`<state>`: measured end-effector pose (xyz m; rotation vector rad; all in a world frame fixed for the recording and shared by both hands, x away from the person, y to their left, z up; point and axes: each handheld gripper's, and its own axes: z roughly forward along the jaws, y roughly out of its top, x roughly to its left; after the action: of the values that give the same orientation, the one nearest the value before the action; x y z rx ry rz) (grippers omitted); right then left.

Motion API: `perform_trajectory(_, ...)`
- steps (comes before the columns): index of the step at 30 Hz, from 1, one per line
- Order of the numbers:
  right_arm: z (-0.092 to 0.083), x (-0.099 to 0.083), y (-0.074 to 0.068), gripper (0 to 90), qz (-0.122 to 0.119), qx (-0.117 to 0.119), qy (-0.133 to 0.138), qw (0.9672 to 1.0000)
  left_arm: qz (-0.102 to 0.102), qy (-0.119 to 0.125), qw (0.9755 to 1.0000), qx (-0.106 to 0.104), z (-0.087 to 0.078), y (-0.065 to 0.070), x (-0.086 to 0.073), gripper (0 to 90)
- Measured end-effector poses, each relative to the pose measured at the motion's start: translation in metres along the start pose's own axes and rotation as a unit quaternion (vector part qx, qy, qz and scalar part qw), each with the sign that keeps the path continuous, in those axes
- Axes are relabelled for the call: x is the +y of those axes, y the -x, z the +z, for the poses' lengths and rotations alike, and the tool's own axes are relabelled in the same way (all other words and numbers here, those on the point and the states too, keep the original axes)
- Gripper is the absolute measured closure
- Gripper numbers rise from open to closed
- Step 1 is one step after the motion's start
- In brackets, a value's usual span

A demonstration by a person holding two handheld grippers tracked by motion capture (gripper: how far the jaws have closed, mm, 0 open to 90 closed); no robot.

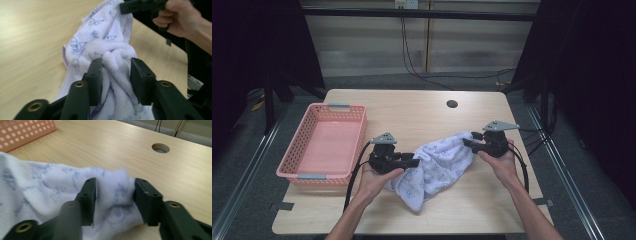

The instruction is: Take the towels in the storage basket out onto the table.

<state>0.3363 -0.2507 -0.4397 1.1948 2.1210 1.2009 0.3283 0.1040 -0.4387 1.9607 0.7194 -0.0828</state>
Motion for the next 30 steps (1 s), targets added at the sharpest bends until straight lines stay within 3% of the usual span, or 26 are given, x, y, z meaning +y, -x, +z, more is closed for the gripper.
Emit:
perform_trajectory(1,0.000,0.000,0.000,49.2,0.000,0.000,0.000,1.0000,-0.002,0.002,1.0000,-0.001,0.000,0.000,-0.001,58.6)
perform_trajectory(6,-0.021,-0.007,-0.010,34.9,-0.002,0.025,0.018,0.9995,-0.008,0.014,0.9999,0.000,-0.022,0.000,-0.005,40.0)
perform_trajectory(11,-0.030,-0.017,-0.022,32.1,-0.006,0.045,0.024,0.9987,0.006,0.006,1.0000,-0.001,-0.043,0.008,-0.020,38.2)
perform_trajectory(13,-0.036,-0.021,-0.030,31.2,-0.012,0.057,0.018,0.9982,0.006,-0.008,0.9999,0.006,-0.044,0.006,-0.032,45.2)
perform_trajectory(14,-0.041,-0.028,-0.039,32.2,-0.012,0.075,0.015,0.9970,0.001,-0.019,0.9998,0.005,-0.040,0.002,-0.042,52.9)
perform_trajectory(15,-0.041,-0.028,-0.039,32.2,-0.012,0.075,0.015,0.9970,-0.005,-0.033,0.9994,0.008,-0.033,-0.002,-0.050,52.9)
perform_trajectory(16,-0.043,-0.035,-0.050,35.2,-0.018,0.093,0.002,0.9955,-0.004,-0.069,0.9976,0.008,-0.019,-0.006,-0.058,61.2)
perform_trajectory(19,-0.045,-0.043,-0.062,42.4,-0.029,0.110,-0.014,0.9934,0.004,-0.067,0.9975,0.025,-0.010,-0.003,-0.057,77.0)
perform_trajectory(21,-0.048,-0.050,-0.072,51.8,-0.033,0.131,-0.019,0.9907,-0.008,-0.057,0.9983,0.009,-0.004,-0.006,-0.052,80.2)
perform_trajectory(24,-0.049,-0.057,-0.086,60.2,-0.040,0.151,-0.024,0.9874,0.000,-0.061,0.9981,0.005,0.009,0.002,-0.044,81.9)
perform_trajectory(27,-0.047,-0.060,-0.101,58.3,-0.050,0.177,-0.028,0.9826,0.004,-0.057,0.9982,-0.018,0.021,0.011,-0.035,81.8)
perform_trajectory(28,-0.044,-0.061,-0.107,48.8,-0.056,0.191,-0.029,0.9795,0.006,-0.060,0.9979,-0.023,0.025,0.015,-0.033,81.2)
perform_trajectory(29,-0.044,-0.061,-0.107,48.8,-0.056,0.191,-0.029,0.9795,0.010,-0.058,0.9980,-0.023,0.028,0.018,-0.031,81.2)
perform_trajectory(30,-0.039,-0.061,-0.113,41.7,-0.062,0.203,-0.036,0.9766,0.012,-0.057,0.9980,-0.025,0.030,0.019,-0.029,80.3)
